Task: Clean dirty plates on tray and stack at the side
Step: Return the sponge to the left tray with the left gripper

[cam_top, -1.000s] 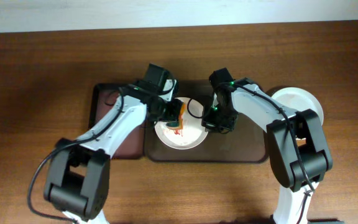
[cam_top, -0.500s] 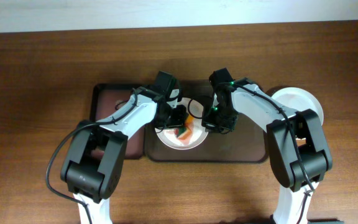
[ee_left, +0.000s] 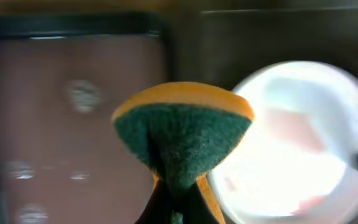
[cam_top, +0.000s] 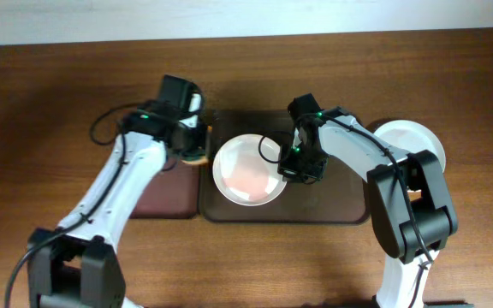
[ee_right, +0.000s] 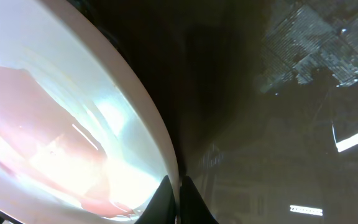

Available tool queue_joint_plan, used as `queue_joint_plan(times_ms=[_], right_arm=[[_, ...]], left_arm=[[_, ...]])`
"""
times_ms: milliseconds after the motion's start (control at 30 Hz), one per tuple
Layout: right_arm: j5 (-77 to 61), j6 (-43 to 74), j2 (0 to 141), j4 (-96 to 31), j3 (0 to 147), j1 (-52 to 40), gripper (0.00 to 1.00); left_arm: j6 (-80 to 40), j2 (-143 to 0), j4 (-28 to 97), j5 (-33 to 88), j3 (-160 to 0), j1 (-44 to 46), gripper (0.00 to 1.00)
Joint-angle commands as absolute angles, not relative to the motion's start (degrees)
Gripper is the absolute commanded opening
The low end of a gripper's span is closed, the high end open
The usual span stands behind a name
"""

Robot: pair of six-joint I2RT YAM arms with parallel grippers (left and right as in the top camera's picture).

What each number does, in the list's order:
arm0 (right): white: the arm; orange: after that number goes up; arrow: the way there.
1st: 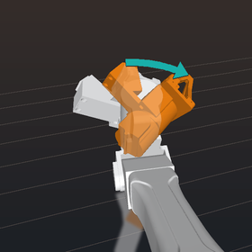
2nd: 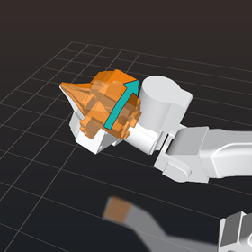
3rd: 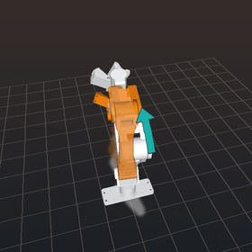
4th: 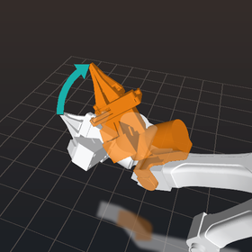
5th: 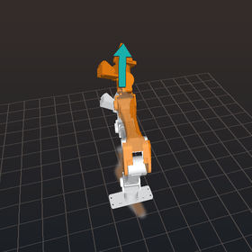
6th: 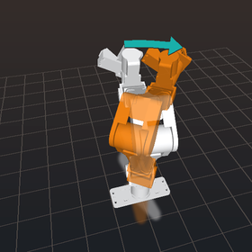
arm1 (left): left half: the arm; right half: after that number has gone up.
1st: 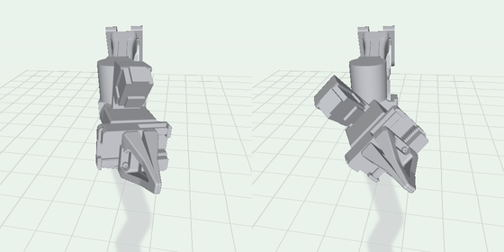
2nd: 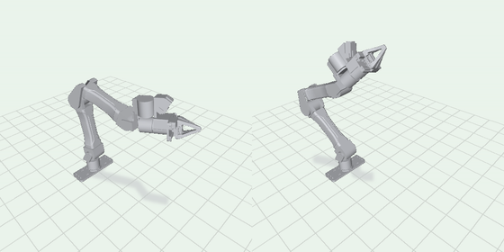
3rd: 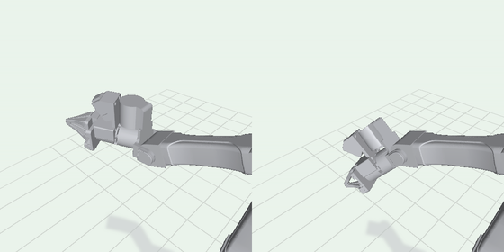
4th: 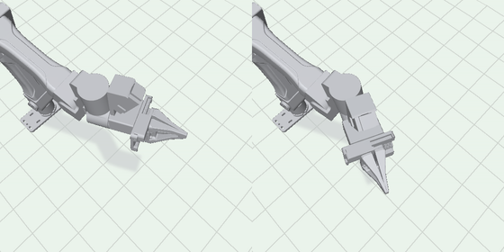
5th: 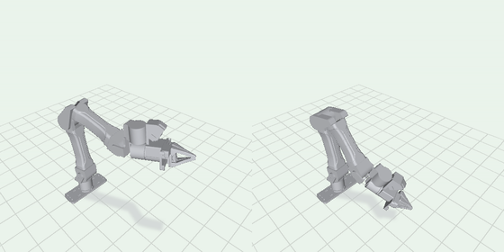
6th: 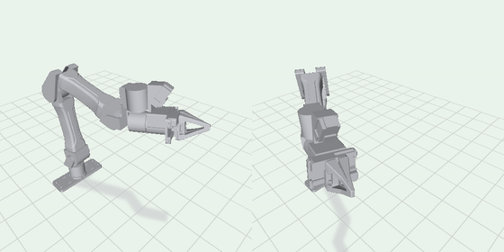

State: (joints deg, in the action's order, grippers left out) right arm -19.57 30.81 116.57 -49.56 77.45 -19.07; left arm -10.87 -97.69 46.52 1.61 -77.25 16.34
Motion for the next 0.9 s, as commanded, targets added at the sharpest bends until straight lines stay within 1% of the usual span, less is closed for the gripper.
queue_joint_plan(times_ms=[0, 200, 300, 333, 367, 400, 433, 467, 533, 567, 600, 633, 667, 700, 800, 833, 867], right_arm=[[-17.32, 30.22, 116.95, -50.17, 76.77, -19.49, 0.04], [-17.34, 30.22, 116.95, -50.19, 76.77, -19.49, 0.04], [-17.34, 30.22, 116.95, -50.19, 76.77, -19.49, 0.04], [-17.34, 30.22, 116.95, -50.19, 76.77, -19.49, 0.04], [-17.34, 30.22, 116.95, -50.19, 76.77, -19.49, 0.04], [-17.34, 30.22, 116.95, -50.17, 76.77, -19.49, 0.04], [-17.34, 30.24, 116.95, -50.17, 76.77, -19.49, 0.04], [-17.37, 30.24, 116.95, -50.19, 76.77, -19.49, 0.04], [-17.37, 30.24, 116.95, -50.19, 76.77, -19.49, 0.04], [-17.37, 30.24, 116.95, -50.22, 76.77, -19.49, 0.04], [-17.39, 30.24, 116.95, -50.24, 76.77, -19.49, 0.04], [-17.37, 30.24, 116.95, -50.26, 76.77, -19.49, 0.04], [-17.39, 30.24, 116.95, -50.39, 76.77, -19.49, 0.04], [-17.37, 30.24, 116.95, -50.57, 76.77, -19.49, 0.04], [-17.37, 30.24, 116.95, -50.63, 76.77, -19.49, 0.04], [-17.37, 30.24, 116.95, -50.63, 76.77, -19.49, 0.04], [-17.37, 30.22, 116.95, -50.61, 76.77, -19.49, 0.04]], left_arm=[[-2.70, -98.56, 47.00, -1.32, -76.58, 11.00, 0.00], [-2.72, -109.14, 47.05, -1.37, -74.39, 10.26, 0.00], [-2.79, -113.47, 47.03, -4.45, -74.39, 10.28, 0.00], [-2.79, -114.02, 47.03, -4.80, -74.39, 10.28, 0.23], [-2.96, -114.02, 46.92, -4.80, -74.39, 10.28, 0.49], [-2.96, -114.02, 46.50, -4.78, -74.39, 10.28, 0.59], [-2.96, -114.02, 45.91, -4.78, -74.39, 10.28, 0.63], [-2.98, -114.02, 44.82, -4.73, -74.39, 10.35, 0.64], [-2.98, -114.24, 42.92, -3.62, -74.39, 10.33, 0.64], [-2.98, -114.43, 42.17, -2.94, -74.39, 10.33, 0.61], [-2.98, -114.54, 40.91, -1.06, -74.32, 10.33, 0.51], [-2.98, -114.54, 40.05, -0.12, -74.32, 10.33, 0.35], [-2.98, -114.54, 39.68, 0.25, -74.32, 10.33, 0.11], [-2.96, -114.54, 39.66, 0.23, -74.32, 10.33, 0.00], [-2.96, -114.45, 41.15, -0.43, -76.58, 9.93, 0.00], [-2.96, -114.41, 42.00, -0.38, -77.43, 9.63, 0.03], [-2.96, -114.41, 43.29, -0.38, -78.22, 9.32, 0.45]])
